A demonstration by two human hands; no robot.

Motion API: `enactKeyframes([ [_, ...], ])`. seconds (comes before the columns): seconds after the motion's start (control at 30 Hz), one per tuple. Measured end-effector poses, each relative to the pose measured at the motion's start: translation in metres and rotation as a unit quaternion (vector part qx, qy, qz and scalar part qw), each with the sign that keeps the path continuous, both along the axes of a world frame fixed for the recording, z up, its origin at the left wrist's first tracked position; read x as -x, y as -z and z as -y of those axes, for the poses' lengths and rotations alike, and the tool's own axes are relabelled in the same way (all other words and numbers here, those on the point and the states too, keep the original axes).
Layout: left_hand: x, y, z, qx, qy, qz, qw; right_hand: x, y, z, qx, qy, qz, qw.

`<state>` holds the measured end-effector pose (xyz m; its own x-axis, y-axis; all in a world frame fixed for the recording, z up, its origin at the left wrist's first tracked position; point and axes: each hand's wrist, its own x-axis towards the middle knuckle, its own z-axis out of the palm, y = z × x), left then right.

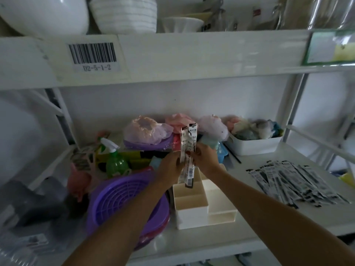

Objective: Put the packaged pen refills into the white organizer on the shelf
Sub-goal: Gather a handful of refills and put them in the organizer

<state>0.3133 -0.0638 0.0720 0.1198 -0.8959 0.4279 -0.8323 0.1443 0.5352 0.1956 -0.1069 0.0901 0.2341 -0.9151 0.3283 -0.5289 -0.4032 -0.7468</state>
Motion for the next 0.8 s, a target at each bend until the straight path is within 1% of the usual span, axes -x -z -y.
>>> enactKeyframes([
  [0.07,0.000,0.007,0.000,-0.062,-0.013,-0.017,0.998,-0.001,0.008,0.002,-0.003,-0.004,-0.002,1.000],
  [0.13,0.000,0.014,-0.003,-0.139,-0.014,0.005,0.990,0.001,0.017,0.003,-0.016,-0.004,-0.004,1.000],
  [0.17,0.000,0.017,-0.005,-0.168,-0.017,0.013,0.986,0.003,0.023,0.002,-0.028,-0.011,-0.027,0.999],
  [0.2,0.000,0.019,-0.007,-0.191,-0.017,0.004,0.981,0.005,0.031,0.001,-0.040,-0.024,-0.064,0.997],
  [0.27,-0.002,0.022,-0.005,-0.219,-0.028,-0.054,0.974,0.011,0.045,-0.003,-0.063,-0.054,-0.149,0.985],
  [0.3,-0.002,0.022,-0.004,-0.227,-0.038,-0.079,0.970,0.012,0.050,-0.003,-0.061,-0.059,-0.207,0.975],
  [0.33,-0.002,0.020,-0.003,-0.238,-0.033,-0.085,0.967,0.014,0.054,-0.002,-0.047,-0.057,-0.264,0.962],
  [0.37,-0.002,0.018,0.000,-0.255,-0.014,-0.074,0.964,0.015,0.055,-0.002,-0.036,-0.053,-0.295,0.953],
  [0.4,-0.004,0.016,0.003,-0.261,0.010,-0.075,0.962,0.016,0.057,-0.002,-0.034,-0.053,-0.296,0.953],
  [0.43,-0.006,0.012,0.003,-0.251,0.030,-0.102,0.962,0.017,0.056,-0.003,-0.043,-0.053,-0.262,0.963],
  [0.5,-0.012,0.002,0.002,-0.215,0.040,-0.170,0.961,0.019,0.052,-0.007,-0.046,-0.047,-0.146,0.987],
  [0.53,-0.014,-0.002,0.001,-0.204,0.040,-0.195,0.959,0.020,0.051,-0.008,-0.036,-0.050,-0.102,0.993],
  [0.6,-0.009,-0.010,0.001,-0.201,0.038,-0.244,0.948,0.024,0.048,-0.009,-0.011,-0.068,-0.075,0.995],
  [0.63,-0.004,-0.012,0.000,-0.183,0.028,-0.240,0.953,0.025,0.046,-0.011,0.005,-0.079,-0.083,0.993],
  [0.67,0.005,-0.014,0.001,-0.137,0.004,-0.197,0.971,0.025,0.045,-0.011,0.025,-0.085,-0.090,0.992],
  [0.7,0.015,-0.014,0.003,-0.064,-0.028,-0.123,0.990,0.025,0.044,-0.009,0.042,-0.083,-0.089,0.992],
  [0.73,0.027,-0.015,0.004,0.018,-0.046,-0.059,0.997,0.026,0.044,-0.007,0.055,-0.074,-0.080,0.993],
  [0.77,0.040,-0.017,0.007,0.073,-0.046,-0.025,0.996,0.030,0.042,-0.004,0.062,-0.056,-0.068,0.994],
  [0.8,0.052,-0.020,0.011,0.094,-0.042,-0.007,0.995,0.034,0.038,0.001,0.064,-0.035,-0.054,0.996],
])
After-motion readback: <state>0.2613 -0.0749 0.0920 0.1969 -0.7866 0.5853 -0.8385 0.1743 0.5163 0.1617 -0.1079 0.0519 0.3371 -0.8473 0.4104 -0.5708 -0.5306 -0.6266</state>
